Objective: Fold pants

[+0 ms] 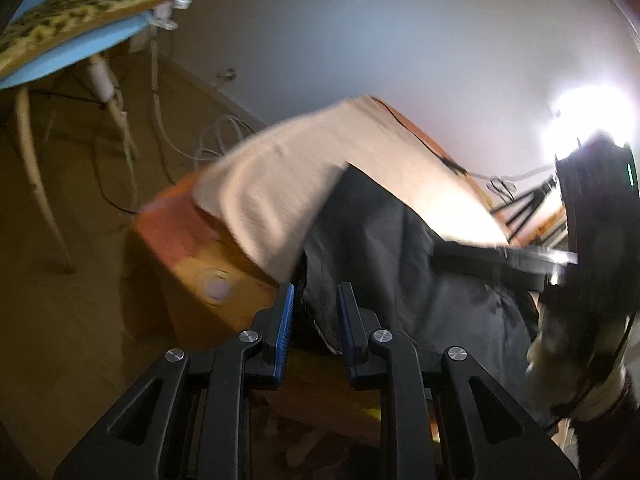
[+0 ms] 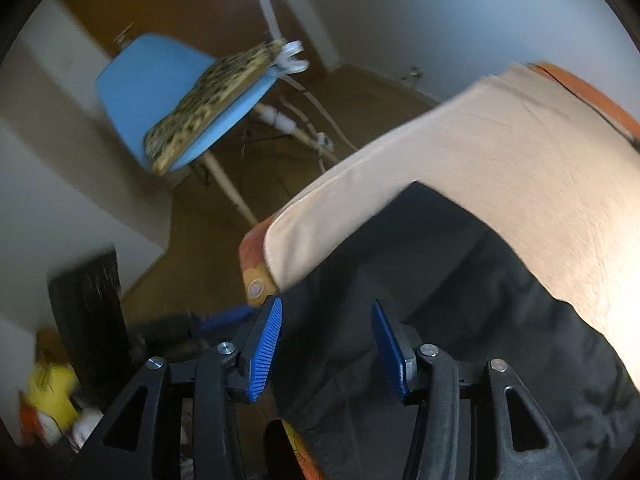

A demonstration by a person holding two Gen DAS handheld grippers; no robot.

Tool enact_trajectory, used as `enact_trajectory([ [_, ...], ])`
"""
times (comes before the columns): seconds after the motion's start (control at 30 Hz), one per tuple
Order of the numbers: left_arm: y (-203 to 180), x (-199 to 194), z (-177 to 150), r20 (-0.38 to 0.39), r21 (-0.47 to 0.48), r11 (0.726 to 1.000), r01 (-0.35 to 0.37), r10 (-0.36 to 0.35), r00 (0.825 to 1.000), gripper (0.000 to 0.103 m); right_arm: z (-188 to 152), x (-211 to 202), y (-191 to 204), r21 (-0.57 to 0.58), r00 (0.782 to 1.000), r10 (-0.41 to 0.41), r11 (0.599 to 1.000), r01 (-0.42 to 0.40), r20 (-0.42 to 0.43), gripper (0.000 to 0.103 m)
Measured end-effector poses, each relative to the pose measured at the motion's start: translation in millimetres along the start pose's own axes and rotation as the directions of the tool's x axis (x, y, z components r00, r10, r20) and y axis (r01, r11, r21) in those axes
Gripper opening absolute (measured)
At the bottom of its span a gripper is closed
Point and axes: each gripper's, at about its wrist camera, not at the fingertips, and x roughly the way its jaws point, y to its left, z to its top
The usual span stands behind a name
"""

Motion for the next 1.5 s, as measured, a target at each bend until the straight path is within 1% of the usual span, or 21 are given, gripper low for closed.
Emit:
enact_trajectory([
  [0.07, 11.0, -6.6, 3.3, 0.012, -0.033, 0.999, 0.0, 0.001, 1.0, 0.025, -11.6, 5.7, 13.1, -0.073, 1.0, -0.021, 0.997, 0.02, -0.015, 0.05],
  [0.13, 18.1, -9.7, 4.8, 0.015, -0.055, 0.998, 0.005, -0.004, 1.0, 0.025, -25.8, 11.3, 25.6, -0.154, 0.999, -0.029, 0.988, 0.023, -0.038, 0.05],
  [0.23, 27.4, -10.2, 3.7, 0.007, -0.086, 0.996, 0.011, -0.011, 1.0, 0.025, -43.7, 25.1, 48.2, -0.3, 0.993, -0.103, 0.951, 0.08, -0.062, 0.05],
  [0.33, 30.9, -10.7, 4.5, 0.005, -0.109, 0.994, 0.021, -0.021, 1.0, 0.025, -53.6, 41.8, 67.3, -0.404, 0.983, -0.161, 0.908, 0.112, -0.09, 0.048],
  [0.4, 31.9, -13.4, 6.6, 0.014, -0.118, 0.993, 0.028, -0.027, 1.0, 0.025, -56.3, 49.0, 73.6, -0.452, 0.974, -0.207, 0.88, 0.143, -0.096, 0.048],
  [0.47, 33.5, -16.2, 8.3, 0.022, -0.129, 0.991, 0.042, -0.04, 0.999, 0.025, -57.1, 58.0, 78.3, -0.495, 0.96, -0.265, 0.849, 0.184, -0.096, 0.048],
  [0.53, 33.8, -16.3, 8.8, 0.023, -0.134, 0.99, 0.046, -0.044, 0.999, 0.025, -57.6, 62.6, 79.3, -0.519, 0.953, -0.282, 0.834, 0.188, -0.109, 0.048],
  [0.6, 35.2, -14.3, 7.8, 0.016, -0.141, 0.989, 0.046, -0.044, 0.999, 0.025, -60.2, 67.1, 79.5, -0.543, 0.941, -0.32, 0.813, 0.213, -0.11, 0.049],
  [0.67, 38.0, -11.4, 7.4, 0.004, -0.154, 0.987, 0.055, -0.055, 0.998, 0.025, -61.9, 68.7, 80.1, -0.557, 0.939, -0.326, 0.802, 0.215, -0.107, 0.049],
  [0.77, 39.1, -7.7, 6.0, -0.008, -0.177, 0.982, 0.069, -0.072, 0.997, 0.025, -60.8, 68.2, 78.1, -0.556, 0.941, -0.316, 0.807, 0.2, -0.119, 0.047],
  [0.87, 37.0, -4.9, 5.2, -0.018, -0.184, 0.979, 0.083, -0.088, 0.996, 0.025, -56.7, 66.6, 72.0, -0.523, 0.947, -0.295, 0.831, 0.191, -0.123, 0.033],
  [0.9, 36.1, -3.7, 4.9, -0.022, -0.184, 0.979, 0.085, -0.09, 0.996, 0.028, -55.0, 65.7, 69.2, -0.517, 0.949, -0.292, 0.834, 0.191, -0.12, 0.027],
  [0.93, 35.9, -2.1, 4.4, -0.028, -0.191, 0.978, 0.089, -0.095, 0.995, 0.032, -54.6, 64.3, 66.8, -0.507, 0.951, -0.286, 0.84, 0.192, -0.114, 0.024],
  [0.97, 36.4, -0.3, 3.5, -0.035, -0.203, 0.974, 0.098, -0.107, 0.994, 0.041, -54.2, 62.6, 64.2, -0.493, 0.955, -0.275, 0.849, 0.19, -0.107, 0.019],
  [1.0, 36.8, 1.4, 2.5, -0.039, -0.217, 0.97, 0.109, -0.12, 0.992, 0.048, -53.4, 60.8, 62.5, -0.47, 0.961, -0.255, 0.865, 0.178, -0.105, 0.013],
  [1.03, 37.0, 3.7, 1.3, -0.046, -0.235, 0.964, 0.123, -0.137, 0.989, 0.048, -50.6, 57.0, 56.0, -0.422, 0.971, -0.216, 0.894, 0.153, -0.105, 0.01],
  [1.07, 37.1, 5.2, 0.9, -0.053, -0.241, 0.962, 0.13, -0.147, 0.988, 0.048, -47.4, 51.6, 49.3, -0.386, 0.976, -0.19, 0.912, 0.137, -0.103, 0.006],
  [1.17, 32.6, 9.0, -0.4, -0.064, -0.242, 0.96, 0.14, -0.16, 0.985, 0.048, -45.1, 46.0, 28.3, -0.255, 0.991, -0.092, 0.965, 0.064, -0.1, 0.005],
  [1.23, 32.2, 13.3, -0.9, -0.069, -0.276, 0.946, 0.169, -0.195, 0.978, 0.049, -45.2, 43.9, 16.8, -0.194, 0.995, -0.039, 0.981, 0.02, -0.095, 0.005],
  [1.37, 29.5, 20.5, -0.2, -0.075, -0.326, 0.925, 0.195, -0.231, 0.97, 0.05, -47.5, 43.4, 10.9, -0.184, 0.997, -0.01, 0.983, -0.005, -0.08, 0.005],
  [1.5, 22.8, 27.2, 0.3, -0.083, -0.327, 0.924, 0.198, -0.237, 0.968, 0.05, -49.9, 43.7, 8.8, -0.172, 0.997, 0.013, 0.985, -0.026, -0.074, 0.005],
])
